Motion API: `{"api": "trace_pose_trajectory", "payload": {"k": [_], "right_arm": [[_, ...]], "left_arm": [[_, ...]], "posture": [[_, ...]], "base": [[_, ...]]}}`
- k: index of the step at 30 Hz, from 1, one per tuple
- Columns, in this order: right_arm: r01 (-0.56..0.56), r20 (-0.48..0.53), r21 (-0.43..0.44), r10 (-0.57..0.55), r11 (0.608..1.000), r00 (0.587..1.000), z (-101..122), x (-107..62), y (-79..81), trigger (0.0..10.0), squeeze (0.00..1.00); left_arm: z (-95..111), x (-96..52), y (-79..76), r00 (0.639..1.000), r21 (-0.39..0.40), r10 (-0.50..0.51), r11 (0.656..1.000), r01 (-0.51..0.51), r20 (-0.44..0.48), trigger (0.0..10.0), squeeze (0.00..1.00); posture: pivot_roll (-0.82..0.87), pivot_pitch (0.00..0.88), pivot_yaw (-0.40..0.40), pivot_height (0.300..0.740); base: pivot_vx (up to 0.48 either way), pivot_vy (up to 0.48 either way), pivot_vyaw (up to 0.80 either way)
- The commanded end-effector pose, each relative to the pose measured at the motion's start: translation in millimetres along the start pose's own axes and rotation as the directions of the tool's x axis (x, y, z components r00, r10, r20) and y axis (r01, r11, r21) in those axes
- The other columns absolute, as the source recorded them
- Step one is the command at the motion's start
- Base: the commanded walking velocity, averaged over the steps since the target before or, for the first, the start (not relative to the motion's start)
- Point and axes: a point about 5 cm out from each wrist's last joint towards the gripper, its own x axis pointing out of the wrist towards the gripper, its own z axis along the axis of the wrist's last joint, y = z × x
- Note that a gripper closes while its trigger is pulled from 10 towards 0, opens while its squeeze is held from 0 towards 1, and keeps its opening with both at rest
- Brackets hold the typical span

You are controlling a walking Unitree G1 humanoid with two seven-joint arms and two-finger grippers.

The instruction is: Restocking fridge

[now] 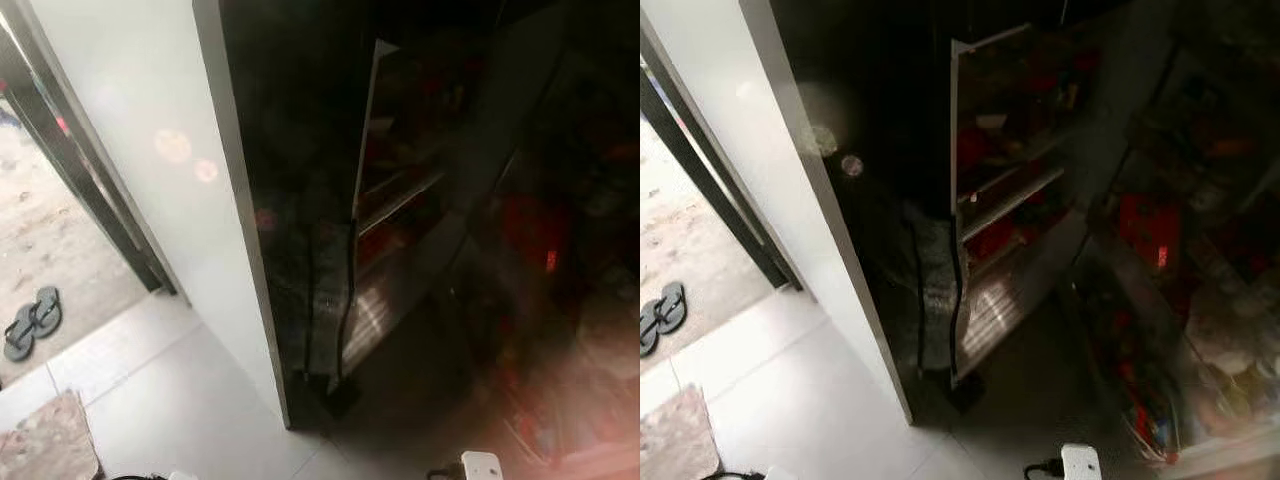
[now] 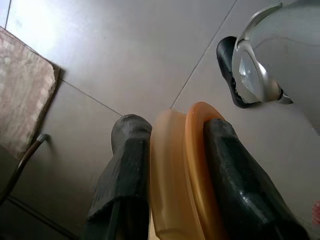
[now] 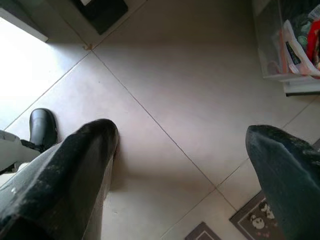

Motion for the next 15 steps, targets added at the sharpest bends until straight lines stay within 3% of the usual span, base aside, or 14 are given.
{"api": "trace_pose_trajectory", "payload": {"k": [1,10,15], "right_arm": [[0.005,-0.01,-0.01,-0.005,1.0,1.0,-4.0,-1.1,-2.4,10.0,0.0],[-0.001,-0.007,-0.002,0.001,1.0,1.0,-2.7,-0.5,0.8,10.0,0.0],[-0.005,0.006,0.009,0.005,1.0,1.0,1.3,0.4,2.7,10.0,0.0]], "left_arm": [[-5.7,-0.8,-2.6,1.0,-0.004,-0.006,1.0,0.006,-0.028,10.0,0.0],[-13.1,-2.4,0.6,0.999,-0.006,-0.004,1.0,0.003,-0.044,10.0,0.0],[-15.8,-3.1,2.1,0.999,-0.006,-0.002,1.0,0.002,-0.049,10.0,0.0]], "posture": [[0.05,0.124,-0.048,0.74],[0.05,0.124,-0.048,0.74],[0.05,0.126,-0.048,0.74]], "base": [[0.0,-0.315,0.8],[0.0,-0.321,0.8],[0.0,-0.322,0.0]]}}
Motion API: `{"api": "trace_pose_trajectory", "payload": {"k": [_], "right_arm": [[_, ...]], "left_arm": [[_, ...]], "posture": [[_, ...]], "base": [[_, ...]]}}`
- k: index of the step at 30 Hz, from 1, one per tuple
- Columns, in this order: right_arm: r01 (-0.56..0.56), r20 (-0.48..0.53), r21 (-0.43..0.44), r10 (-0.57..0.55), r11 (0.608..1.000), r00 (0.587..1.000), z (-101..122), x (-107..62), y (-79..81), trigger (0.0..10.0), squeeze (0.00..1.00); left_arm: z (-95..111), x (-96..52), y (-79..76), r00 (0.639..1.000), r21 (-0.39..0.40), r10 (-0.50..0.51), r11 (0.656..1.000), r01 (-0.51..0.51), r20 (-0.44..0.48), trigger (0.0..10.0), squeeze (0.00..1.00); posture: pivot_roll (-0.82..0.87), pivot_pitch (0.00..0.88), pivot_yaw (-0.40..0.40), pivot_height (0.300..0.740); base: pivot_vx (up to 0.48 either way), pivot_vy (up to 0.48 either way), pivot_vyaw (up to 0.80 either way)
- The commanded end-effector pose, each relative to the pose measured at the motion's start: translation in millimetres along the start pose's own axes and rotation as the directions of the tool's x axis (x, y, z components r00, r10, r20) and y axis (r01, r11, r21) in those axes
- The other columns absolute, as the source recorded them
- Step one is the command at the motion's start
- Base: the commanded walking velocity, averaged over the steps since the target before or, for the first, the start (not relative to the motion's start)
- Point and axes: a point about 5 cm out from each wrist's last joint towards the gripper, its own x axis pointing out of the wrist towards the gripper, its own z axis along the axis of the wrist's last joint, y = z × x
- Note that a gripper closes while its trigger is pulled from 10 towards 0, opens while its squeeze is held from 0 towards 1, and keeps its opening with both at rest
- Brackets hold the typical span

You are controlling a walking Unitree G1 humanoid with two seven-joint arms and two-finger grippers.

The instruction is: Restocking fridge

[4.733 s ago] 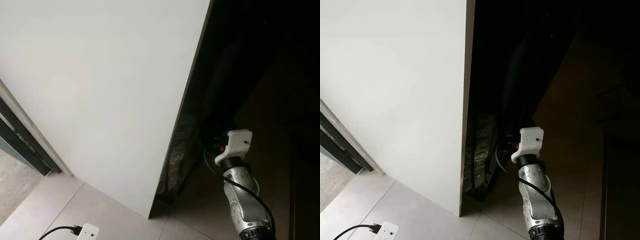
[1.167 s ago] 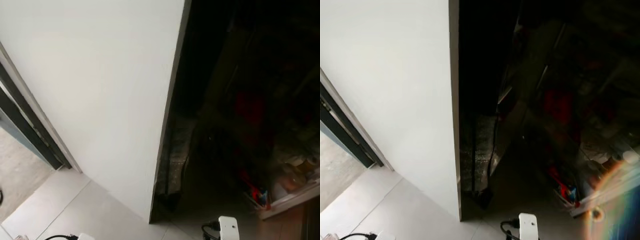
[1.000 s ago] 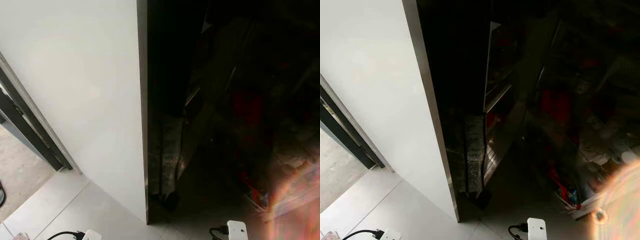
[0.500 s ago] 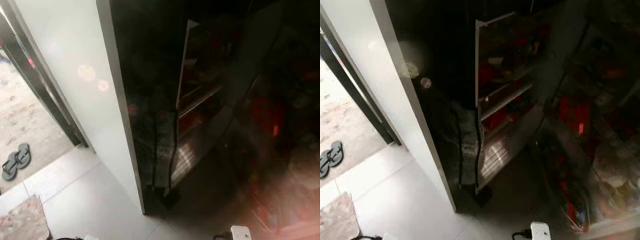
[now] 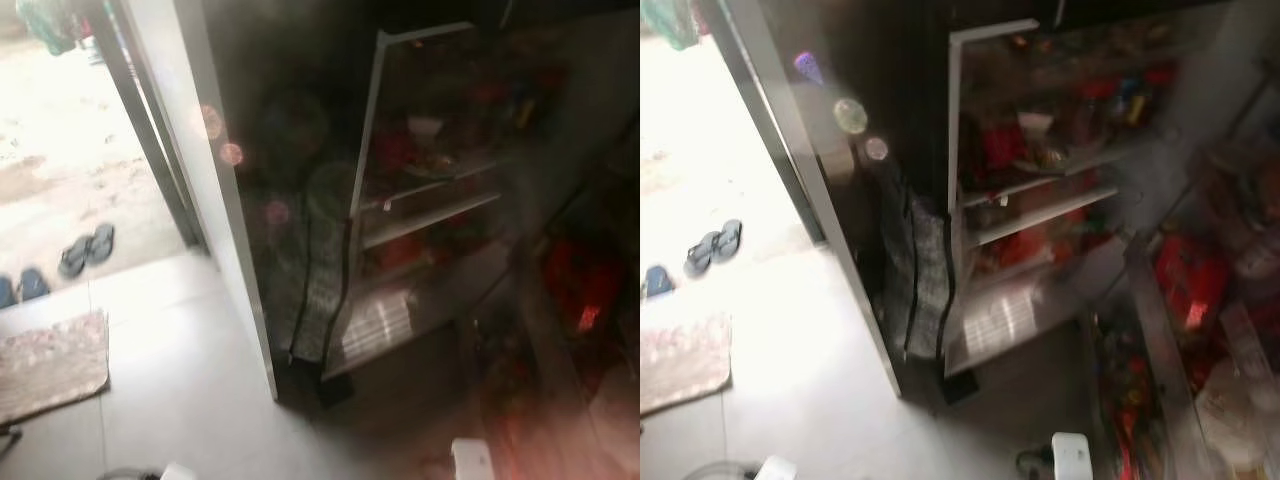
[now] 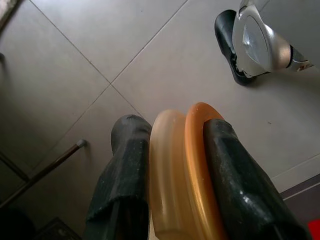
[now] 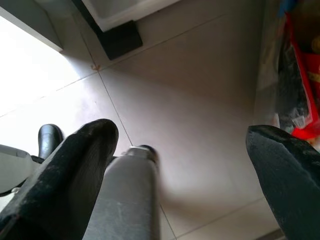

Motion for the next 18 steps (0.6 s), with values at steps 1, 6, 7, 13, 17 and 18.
{"api": "trace_pose_trajectory", "payload": {"k": [1,6,7,13,17,18], "right_arm": [[0.032,-0.044,0.007,-0.032,0.999,0.999,-15.1,-4.5,-12.2,10.0,0.0],[0.034,-0.039,0.003,-0.034,0.999,0.999,-13.9,-4.3,-12.0,10.0,0.0],[0.034,-0.039,0.003,-0.034,0.999,0.999,-13.8,-4.2,-12.0,10.0,0.0],[0.034,-0.034,0.0,-0.034,0.999,0.999,-12.9,-4.1,-12.0,10.0,0.0],[0.035,-0.028,-0.004,-0.035,0.999,0.999,-12.2,-4.0,-12.1,10.0,0.0],[0.036,-0.027,-0.006,-0.036,0.999,0.999,-12.1,-4.1,-12.2,10.0,0.0]], "left_arm": [[7.4,1.1,-5.2,1.0,-0.003,-0.014,1.0,0.014,0.023,10.0,0.0],[6.2,0.9,-6.0,1.0,-0.002,-0.016,1.0,0.016,0.021,10.0,0.0],[6.0,0.9,-6.0,1.0,-0.002,-0.016,1.0,0.016,0.021,10.0,0.0],[4.6,0.6,-5.6,1.0,-0.007,-0.009,1.0,0.009,0.019,10.0,0.0],[6.7,1.0,-6.6,1.0,-0.01,-0.008,1.0,0.009,0.023,10.0,0.0],[7.6,1.2,-6.8,1.0,-0.01,-0.009,1.0,0.01,0.024,10.0,0.0]], "posture": [[0.05,0.126,-0.048,0.74],[0.05,0.126,-0.047,0.74],[0.05,0.126,-0.048,0.74],[0.05,0.126,-0.049,0.74],[0.05,0.124,-0.049,0.74],[0.05,0.124,-0.049,0.74]], "base": [[0.0,-0.319,0.0],[0.0,-0.319,0.0],[0.0,-0.322,0.0],[0.0,-0.211,0.0],[0.0,0.0,0.0],[0.0,0.0,0.0]]}}
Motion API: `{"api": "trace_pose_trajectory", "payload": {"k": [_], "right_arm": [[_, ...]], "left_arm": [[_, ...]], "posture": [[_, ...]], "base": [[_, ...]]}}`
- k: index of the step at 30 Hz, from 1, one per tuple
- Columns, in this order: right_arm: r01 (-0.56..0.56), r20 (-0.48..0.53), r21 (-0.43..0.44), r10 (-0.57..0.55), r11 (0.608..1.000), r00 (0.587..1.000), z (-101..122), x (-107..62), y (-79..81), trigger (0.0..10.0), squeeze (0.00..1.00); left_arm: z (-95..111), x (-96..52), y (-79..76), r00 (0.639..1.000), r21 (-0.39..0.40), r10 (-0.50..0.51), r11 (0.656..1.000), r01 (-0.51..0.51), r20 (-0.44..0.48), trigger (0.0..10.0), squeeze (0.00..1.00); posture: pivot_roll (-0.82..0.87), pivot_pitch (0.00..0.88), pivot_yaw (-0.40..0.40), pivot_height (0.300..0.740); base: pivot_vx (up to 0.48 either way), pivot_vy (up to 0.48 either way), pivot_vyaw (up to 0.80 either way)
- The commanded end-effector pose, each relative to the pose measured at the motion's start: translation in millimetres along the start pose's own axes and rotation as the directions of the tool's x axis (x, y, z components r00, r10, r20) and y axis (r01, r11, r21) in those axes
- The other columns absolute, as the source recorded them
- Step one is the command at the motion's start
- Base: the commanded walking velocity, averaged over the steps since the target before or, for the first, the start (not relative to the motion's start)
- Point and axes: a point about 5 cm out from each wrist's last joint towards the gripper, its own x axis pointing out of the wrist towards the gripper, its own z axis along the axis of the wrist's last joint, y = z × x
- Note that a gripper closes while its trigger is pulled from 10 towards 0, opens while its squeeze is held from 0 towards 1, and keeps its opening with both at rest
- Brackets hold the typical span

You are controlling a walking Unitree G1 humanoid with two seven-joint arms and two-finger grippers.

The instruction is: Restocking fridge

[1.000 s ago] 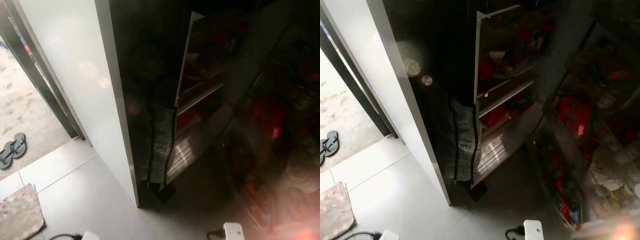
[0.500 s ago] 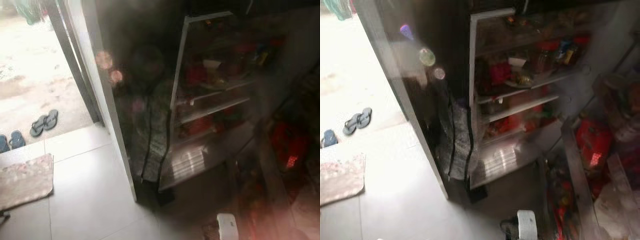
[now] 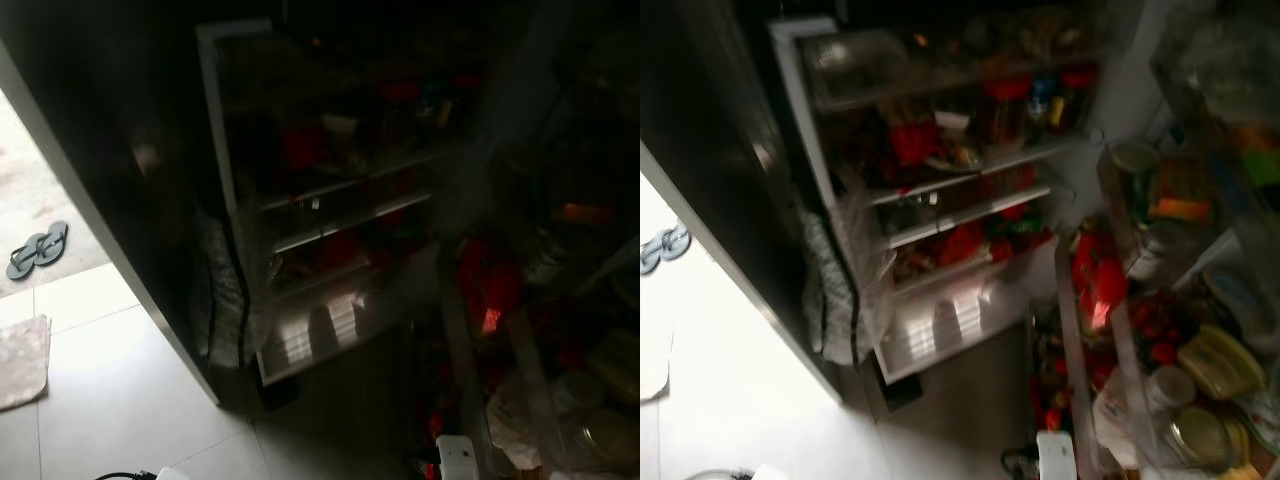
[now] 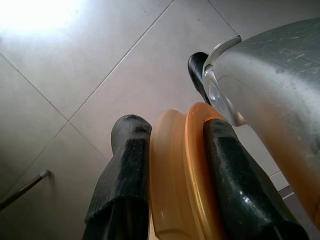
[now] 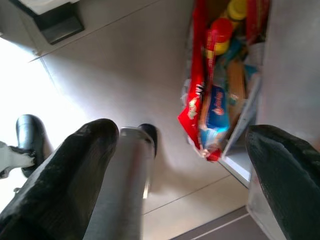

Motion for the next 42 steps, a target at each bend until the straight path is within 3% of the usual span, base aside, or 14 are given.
{"api": "trace_pose_trajectory", "payload": {"k": [1,16,18,24,30,42], "right_arm": [[0.033,0.003,0.003,-0.033,0.999,0.999,-0.7,-0.9,-7.9,10.0,0.0],[0.056,0.008,-0.019,-0.056,0.998,0.998,-0.3,-1.1,-9.8,10.0,0.0],[0.071,0.009,-0.054,-0.071,0.996,0.997,-0.2,-1.3,-12.1,10.0,0.0],[0.148,-0.008,-0.157,-0.151,0.976,0.988,-4.6,-4.2,-29.7,10.0,0.0],[0.212,-0.027,-0.146,-0.218,0.966,0.976,-9.5,-7.8,-45.3,10.0,0.0],[0.256,-0.044,-0.194,-0.269,0.947,0.962,-15.9,-12.6,-60.8,10.0,0.0]], "left_arm": [[-14.6,-2.8,3.7,0.999,0.004,0.007,1.0,-0.007,-0.051,10.0,0.0],[-14.2,-2.7,3.6,0.999,0.005,0.003,1.0,-0.003,-0.05,10.0,0.0],[-14.6,-2.8,3.5,0.999,0.004,0.002,1.0,-0.002,-0.051,10.0,0.0],[-15.3,-2.9,3.5,0.999,0.004,0.001,1.0,-0.001,-0.052,10.0,0.0],[-15.7,-3.1,3.7,0.999,0.004,-0.001,1.0,0.001,-0.051,10.0,0.0],[-15.6,-3.1,4.0,0.999,0.004,0.001,1.0,-0.001,-0.05,10.0,0.0]], "posture": [[0.05,0.124,-0.049,0.74],[0.05,0.127,-0.048,0.74],[0.05,0.127,-0.048,0.74],[0.05,0.128,-0.048,0.74],[0.05,0.129,-0.047,0.74],[0.05,0.132,-0.046,0.74]], "base": [[0.0,0.0,0.0],[0.0,0.0,0.0],[0.0,0.0,0.0],[0.0,0.0,0.0],[0.0,0.0,0.0],[0.0,0.0,0.0]]}}
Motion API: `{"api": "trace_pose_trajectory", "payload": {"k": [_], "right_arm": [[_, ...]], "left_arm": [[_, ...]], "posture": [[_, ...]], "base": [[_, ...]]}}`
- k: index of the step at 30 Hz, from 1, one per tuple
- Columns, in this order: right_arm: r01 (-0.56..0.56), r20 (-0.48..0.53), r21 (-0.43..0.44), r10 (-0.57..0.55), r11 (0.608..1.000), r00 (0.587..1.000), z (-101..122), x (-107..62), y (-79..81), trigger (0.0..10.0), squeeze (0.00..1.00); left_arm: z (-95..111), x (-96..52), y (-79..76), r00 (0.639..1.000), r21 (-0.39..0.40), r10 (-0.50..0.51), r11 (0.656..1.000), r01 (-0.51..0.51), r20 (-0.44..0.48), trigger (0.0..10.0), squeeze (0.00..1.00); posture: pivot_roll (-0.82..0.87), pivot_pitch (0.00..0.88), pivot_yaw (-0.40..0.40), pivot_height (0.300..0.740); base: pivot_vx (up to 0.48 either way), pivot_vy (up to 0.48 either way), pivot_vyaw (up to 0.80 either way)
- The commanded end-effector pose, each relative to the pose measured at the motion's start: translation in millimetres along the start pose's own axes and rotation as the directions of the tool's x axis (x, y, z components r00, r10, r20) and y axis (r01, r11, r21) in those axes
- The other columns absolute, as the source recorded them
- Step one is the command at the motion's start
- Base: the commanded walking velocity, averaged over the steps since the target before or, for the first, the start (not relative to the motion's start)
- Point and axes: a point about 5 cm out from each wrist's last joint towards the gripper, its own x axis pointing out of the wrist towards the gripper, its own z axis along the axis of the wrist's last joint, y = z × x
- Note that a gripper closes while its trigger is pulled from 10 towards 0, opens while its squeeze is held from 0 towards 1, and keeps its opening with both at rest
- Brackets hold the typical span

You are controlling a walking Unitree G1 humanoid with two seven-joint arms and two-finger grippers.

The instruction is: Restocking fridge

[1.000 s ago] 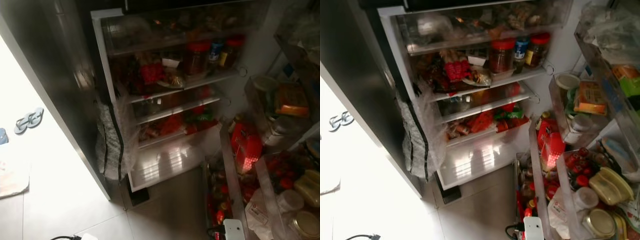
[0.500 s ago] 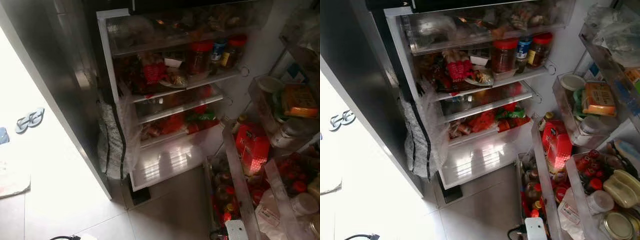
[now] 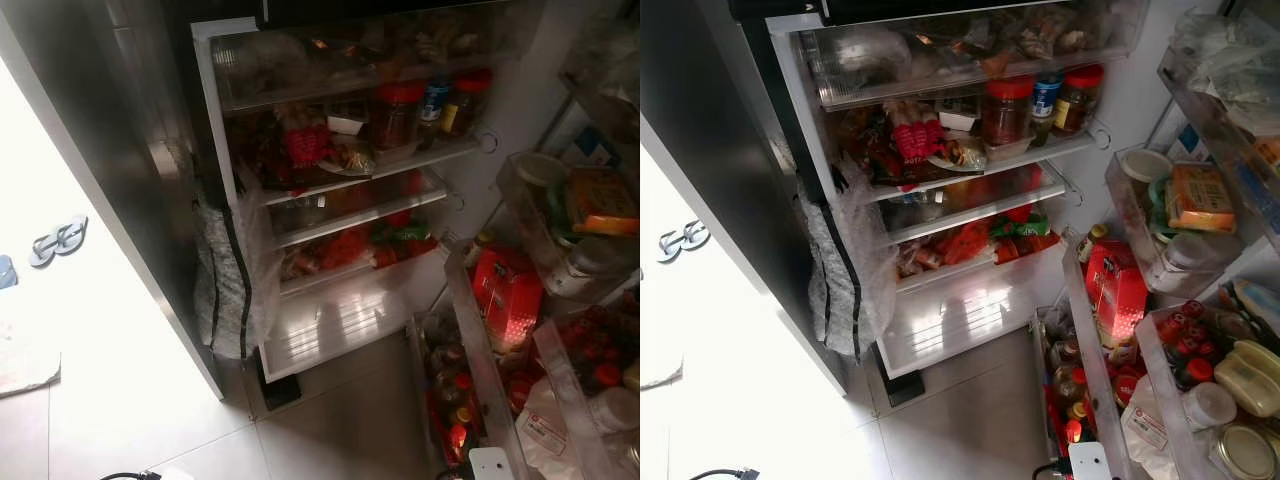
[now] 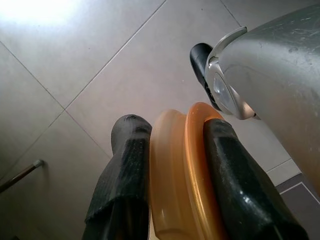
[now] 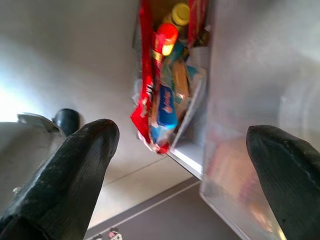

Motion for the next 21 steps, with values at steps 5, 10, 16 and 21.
{"api": "trace_pose_trajectory", "payload": {"k": [5,10,16,21], "right_arm": [[0.053,-0.045,-0.032,-0.055,0.998,0.997,-15.0,-2.1,-20.4,10.0,0.0],[0.076,-0.048,-0.058,-0.079,0.995,0.996,-18.9,-3.0,-35.2,10.0,0.0],[0.117,-0.026,-0.096,-0.12,0.989,0.992,-18.6,-4.1,-58.1,10.0,0.0],[0.171,-0.028,-0.122,-0.176,0.978,0.984,-21.5,-7.2,-82.5,10.0,0.0]], "left_arm": [[-8.6,-1.5,-2.8,0.999,0.002,-0.013,1.0,0.013,-0.031,10.0,0.0],[-7.9,-1.3,-3.0,0.999,0.0,-0.015,1.0,0.015,-0.028,10.0,0.0],[-7.7,-1.3,-1.6,1.0,0.002,-0.013,1.0,0.013,-0.028,10.0,0.0],[-6.9,-1.1,-0.5,1.0,0.008,-0.013,1.0,0.013,-0.026,10.0,0.0]], "posture": [[0.05,0.132,-0.048,0.74],[0.04,0.133,-0.047,0.74],[0.04,0.136,-0.043,0.74],[0.04,0.135,-0.042,0.74]], "base": [[0.0,0.0,0.0],[0.0,0.0,0.0],[0.0,0.0,0.0],[0.0,0.0,0.0]]}}
